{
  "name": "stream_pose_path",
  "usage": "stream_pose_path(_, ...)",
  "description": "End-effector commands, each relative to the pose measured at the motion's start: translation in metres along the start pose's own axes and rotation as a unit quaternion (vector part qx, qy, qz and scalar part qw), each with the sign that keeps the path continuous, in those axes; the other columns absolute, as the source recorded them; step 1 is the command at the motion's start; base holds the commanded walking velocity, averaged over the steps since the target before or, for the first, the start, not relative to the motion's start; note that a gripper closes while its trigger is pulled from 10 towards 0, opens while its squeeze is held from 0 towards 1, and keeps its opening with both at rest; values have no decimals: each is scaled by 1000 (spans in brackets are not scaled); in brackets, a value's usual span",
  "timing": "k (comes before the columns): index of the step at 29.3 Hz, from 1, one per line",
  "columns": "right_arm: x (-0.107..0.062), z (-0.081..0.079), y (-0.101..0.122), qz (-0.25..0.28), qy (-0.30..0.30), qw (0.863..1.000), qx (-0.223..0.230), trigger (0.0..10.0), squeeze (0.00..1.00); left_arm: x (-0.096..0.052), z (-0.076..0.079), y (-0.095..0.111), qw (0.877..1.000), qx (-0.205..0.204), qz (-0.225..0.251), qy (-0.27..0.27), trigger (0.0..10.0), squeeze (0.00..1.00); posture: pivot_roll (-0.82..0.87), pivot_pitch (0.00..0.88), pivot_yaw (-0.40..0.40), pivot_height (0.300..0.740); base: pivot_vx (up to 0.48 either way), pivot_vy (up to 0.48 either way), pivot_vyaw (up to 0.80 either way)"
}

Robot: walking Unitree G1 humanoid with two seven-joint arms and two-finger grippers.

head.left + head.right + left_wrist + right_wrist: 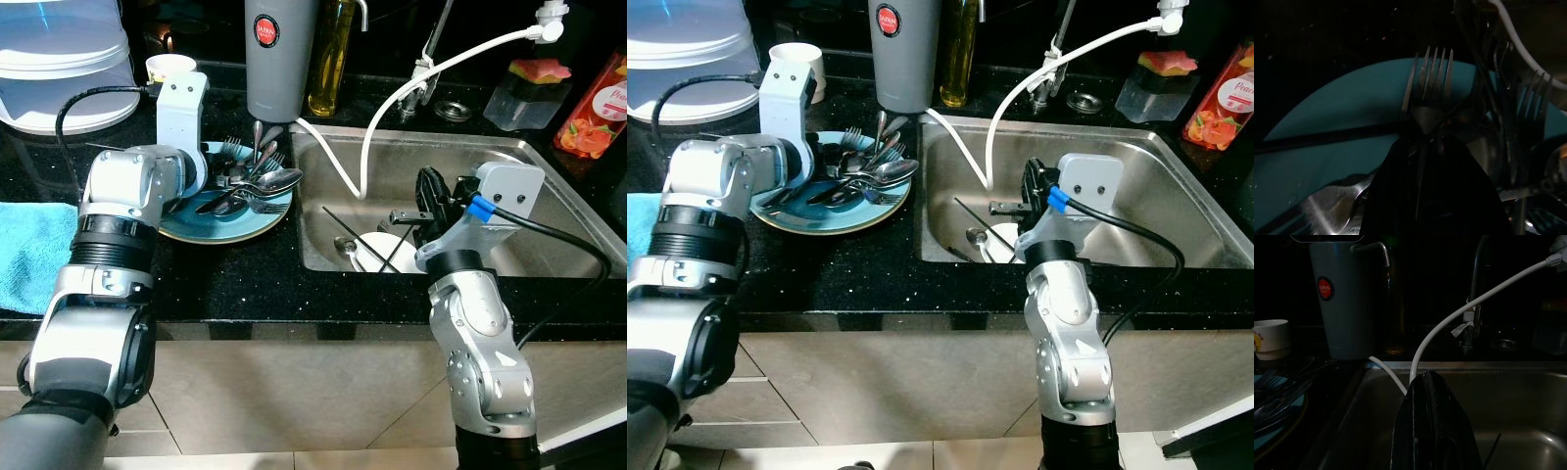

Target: Kitchen organization

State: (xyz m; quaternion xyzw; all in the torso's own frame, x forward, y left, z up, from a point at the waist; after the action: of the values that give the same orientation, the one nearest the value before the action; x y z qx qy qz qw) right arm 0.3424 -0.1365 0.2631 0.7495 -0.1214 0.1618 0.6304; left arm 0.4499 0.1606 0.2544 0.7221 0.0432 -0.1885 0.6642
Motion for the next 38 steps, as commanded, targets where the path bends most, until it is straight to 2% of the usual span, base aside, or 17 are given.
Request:
stream_pose_path(1, -2, 2, -2, -5, -3, 1000, -2, 10000, 0, 2, -4, -14, 1000, -11, -26, 2, 9490, 0, 219, 74, -66, 740, 0, 0, 0)
stream_pose_path(2, -2, 2, -2, -5, -3, 1000, -1, 10000, 0, 1, -4, -15, 1000, -14, -28, 2, 9490, 0, 219, 74, -66, 740, 0, 0, 0)
stream_pose_path(3, -2, 2, -2, -5, -3, 1000, -1, 10000, 0, 2, -3, -21, 999, -27, -41, -6, 6941, 0, 220, 74, -65, 740, 0, 0, 0)
stream_pose_path(4, -2, 2, -2, -5, -3, 1000, -1, 10000, 0, 2, -3, -22, 998, -32, -45, -10, 6941, 0, 220, 74, -65, 740, 0, 0, 0)
stream_pose_path(5, -2, 2, -2, -4, -4, 1000, -1, 10000, 0, 2, -1, -25, 998, -37, -51, -18, 4549, 0, 220, 74, -65, 740, 0, 0, 0)
stream_pose_path(6, -2, 2, -2, -4, -4, 1000, -1, 10000, 0, 2, 0, -26, 998, -36, -52, -20, 4235, 0, 220, 74, -65, 740, 0, 0, 0)
stream_pose_path(7, -2, 2, -2, -4, -4, 1000, -1, 10000, 0, 2, 1, -27, 998, -31, -53, -22, 1451, 0, 222, 73, -64, 740, 0, 0, 0)
stream_pose_path(8, -2, 2, -2, -4, -4, 1000, -1, 10000, 0, 2, 1, -27, 998, -31, -53, -22, 1451, 0, 222, 73, -64, 740, 0, 0, 0)
stream_pose_path(9, -2, 1, -2, -4, -4, 1000, 0, 10000, 0, 2, 1, -28, 998, -26, -56, -23, 0, 0, 222, 73, -62, 740, 0, 0, 0)
stream_pose_path(19, -1, 1, -2, -3, -4, 1000, 0, 10000, 0, 2, -2, -20, 999, -18, -38, -8, 0, 0, 224, 72, -63, 740, 0, 0, 0)
stream_pose_path(23, 0, 0, -1, -2, -2, 1000, 0, 10000, 0, -9, 5, 32, 996, -37, 71, -26, 0, 0, 225, 67, -64, 740, 0, 0, 0)
stream_pose_path(24, 0, 0, -1, -2, -2, 1000, 0, 10000, 0, -9, 5, 32, 996, -37, 71, -26, 0, 0, 225, 67, -64, 740, 0, 0, 0)
stream_pose_path(25, 0, 0, -1, -2, -2, 1000, 0, 10000, 0, -12, 9, 42, 995, -34, 88, -34, 3294, 0, 226, 58, -65, 740, 0, 0, 0)
stream_pose_path(26, 0, 0, -1, -2, -2, 1000, 0, 10000, 0, -14, 11, 46, 994, -31, 94, -38, 3294, 0, 226, 58, -65, 740, 0, 0, 0)
stream_pose_path(27, 0, 0, -1, -2, -1, 1000, 0, 10000, 0, -14, 13, 47, 995, -28, 93, -40, 10000, 0, 227, 55, -64, 740, 0, 0, 0)
stream_pose_path(36, 0, 0, -1, -1, -1, 1000, 1, 10000, 0, -9, 20, 29, 997, -16, 58, -42, 10000, 0, 225, 51, -63, 740, 0, 0, 0)
stream_pose_path(38, 0, 0, -1, 0, -1, 1000, 0, 10000, 0, -9, 23, 33, 996, -18, 71, -44, 10000, 4, 226, 51, -66, 740, 0, 0, 0)
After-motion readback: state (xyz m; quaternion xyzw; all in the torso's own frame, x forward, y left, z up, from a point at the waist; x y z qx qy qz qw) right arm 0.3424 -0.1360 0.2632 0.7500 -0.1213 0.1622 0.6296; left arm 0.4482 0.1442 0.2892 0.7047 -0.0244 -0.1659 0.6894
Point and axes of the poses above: a point about 5 cm out from each wrist's last joint towards the gripper, its own x axis pointing out of the wrist towards the gripper, its own y axis along the axis of the wrist's last joint, z = x × y, the point moved 6 cm from there along x, pointing out of the wrist towards the gripper, and after that the axes turned 4 degrees about x, right-handed, at the moved point
